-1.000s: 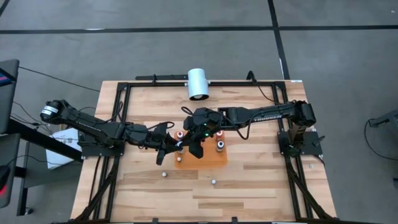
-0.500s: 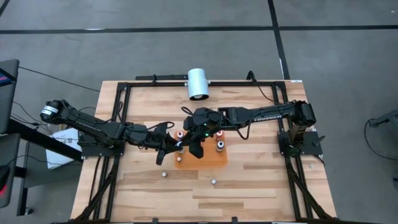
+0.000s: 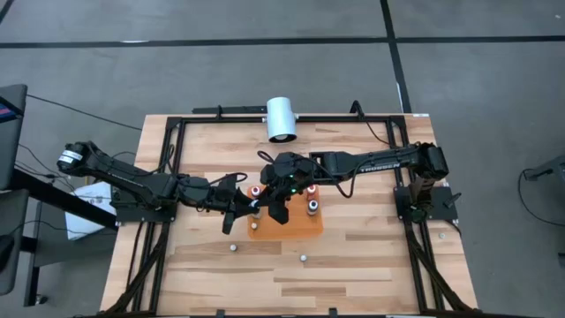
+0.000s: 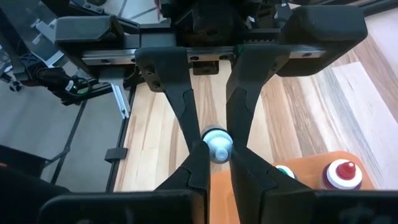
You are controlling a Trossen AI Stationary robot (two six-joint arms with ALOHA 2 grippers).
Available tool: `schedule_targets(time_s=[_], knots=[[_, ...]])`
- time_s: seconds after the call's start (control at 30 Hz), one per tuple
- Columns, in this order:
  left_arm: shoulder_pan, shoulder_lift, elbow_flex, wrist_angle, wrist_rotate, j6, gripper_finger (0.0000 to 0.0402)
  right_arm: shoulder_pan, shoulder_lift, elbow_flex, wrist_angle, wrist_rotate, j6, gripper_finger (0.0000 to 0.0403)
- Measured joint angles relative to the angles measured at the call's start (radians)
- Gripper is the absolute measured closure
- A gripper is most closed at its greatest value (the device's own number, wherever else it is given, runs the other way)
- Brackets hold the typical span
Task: Pick & Place food coloring
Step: Put the small brown food coloring bottle into the orange container
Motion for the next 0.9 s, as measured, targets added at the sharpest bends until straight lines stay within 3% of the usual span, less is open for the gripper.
schedule_targets(time_s=[0.63, 0.9], knots=[[0.0, 0.0, 0.0, -0.009, -0.015, 0.007, 0.0196, 0.0, 0.0, 0.0, 0.003, -0.003, 0.0, 0.0372], [0.0, 0.0, 0.0, -0.069, -0.001, -0.019, 0.0167, 0.0, 0.0, 0.0, -0.007, 0.014, -0.008, 0.0372]])
